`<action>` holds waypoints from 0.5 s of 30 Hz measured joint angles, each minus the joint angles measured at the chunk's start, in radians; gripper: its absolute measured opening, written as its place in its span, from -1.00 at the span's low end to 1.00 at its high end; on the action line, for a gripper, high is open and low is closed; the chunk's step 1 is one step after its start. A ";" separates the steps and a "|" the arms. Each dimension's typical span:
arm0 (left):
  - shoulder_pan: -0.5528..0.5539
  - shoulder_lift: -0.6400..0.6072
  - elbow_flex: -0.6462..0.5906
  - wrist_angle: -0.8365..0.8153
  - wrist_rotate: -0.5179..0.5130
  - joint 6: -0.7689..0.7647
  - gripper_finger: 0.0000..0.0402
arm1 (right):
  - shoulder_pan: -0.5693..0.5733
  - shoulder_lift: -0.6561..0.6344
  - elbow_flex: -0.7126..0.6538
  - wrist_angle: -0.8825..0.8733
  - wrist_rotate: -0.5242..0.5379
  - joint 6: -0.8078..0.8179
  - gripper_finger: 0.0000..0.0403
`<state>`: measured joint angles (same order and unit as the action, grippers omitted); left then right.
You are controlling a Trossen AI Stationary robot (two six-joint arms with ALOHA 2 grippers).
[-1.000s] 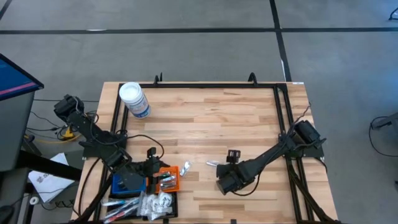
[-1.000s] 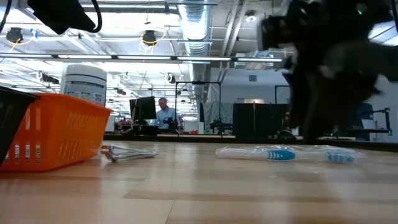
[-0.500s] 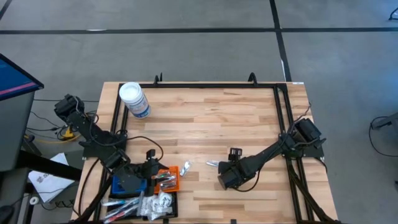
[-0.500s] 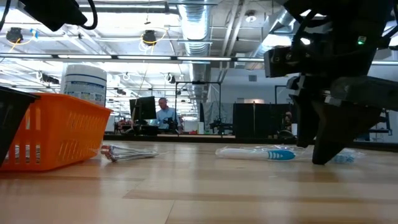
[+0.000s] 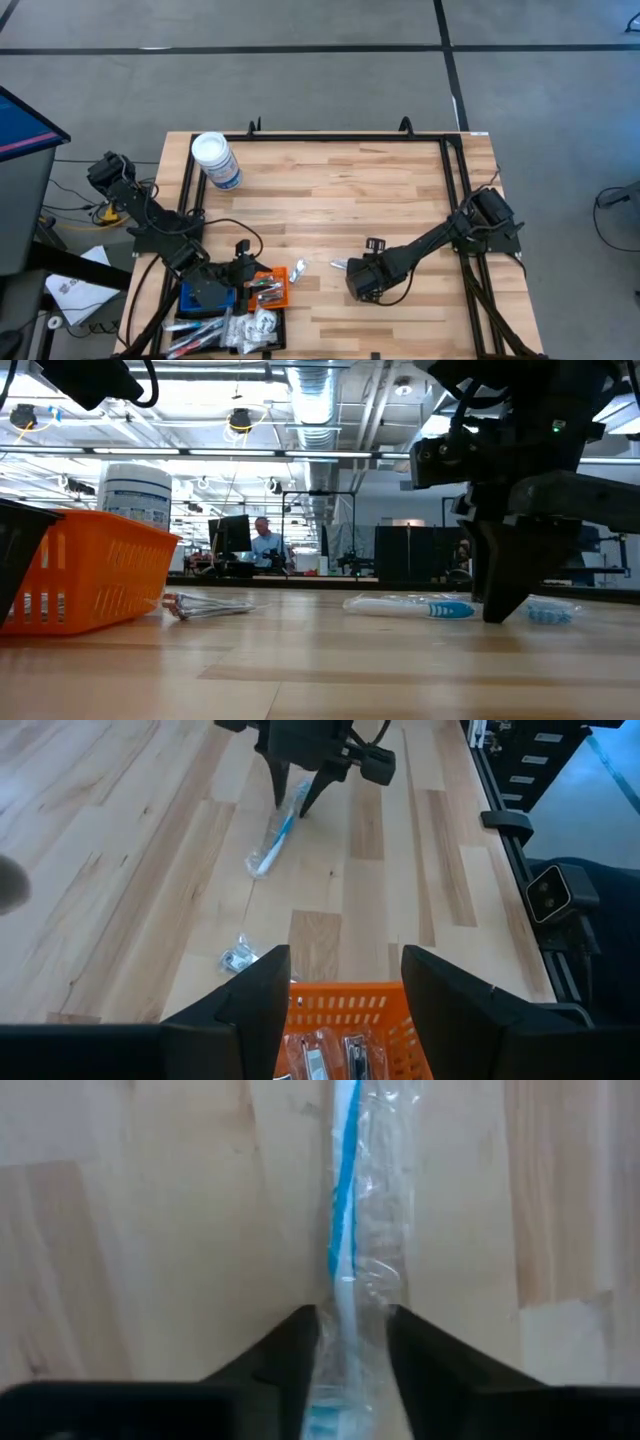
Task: Pick & Place Travel size toiletries
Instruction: Put the blue toothbrush into the left black basket
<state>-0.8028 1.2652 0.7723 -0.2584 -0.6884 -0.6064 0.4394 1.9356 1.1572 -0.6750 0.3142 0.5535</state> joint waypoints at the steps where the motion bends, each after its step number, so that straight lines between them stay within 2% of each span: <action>1: 0.000 0.000 0.000 0.001 0.000 0.000 -0.08 | -0.001 0.000 0.000 0.006 -0.004 0.000 -0.46; 5: 0.000 0.000 0.000 0.006 0.000 0.000 -0.08 | -0.001 0.001 0.002 0.025 -0.006 -0.020 -0.88; 6: 0.000 0.000 0.000 0.006 0.000 0.000 -0.08 | -0.001 0.001 0.005 0.021 -0.005 -0.028 -0.93; 11: 0.000 0.000 0.000 0.023 -0.032 0.046 -0.08 | -0.001 0.010 0.053 -0.026 0.016 -0.039 -0.88; 15: 0.017 0.014 0.000 0.100 -0.047 0.168 -0.08 | -0.017 0.010 0.134 -0.091 0.022 -0.063 -0.96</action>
<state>-0.7860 1.2793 0.7723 -0.1584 -0.7352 -0.4387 0.4228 1.9453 1.2916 -0.7659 0.3363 0.4902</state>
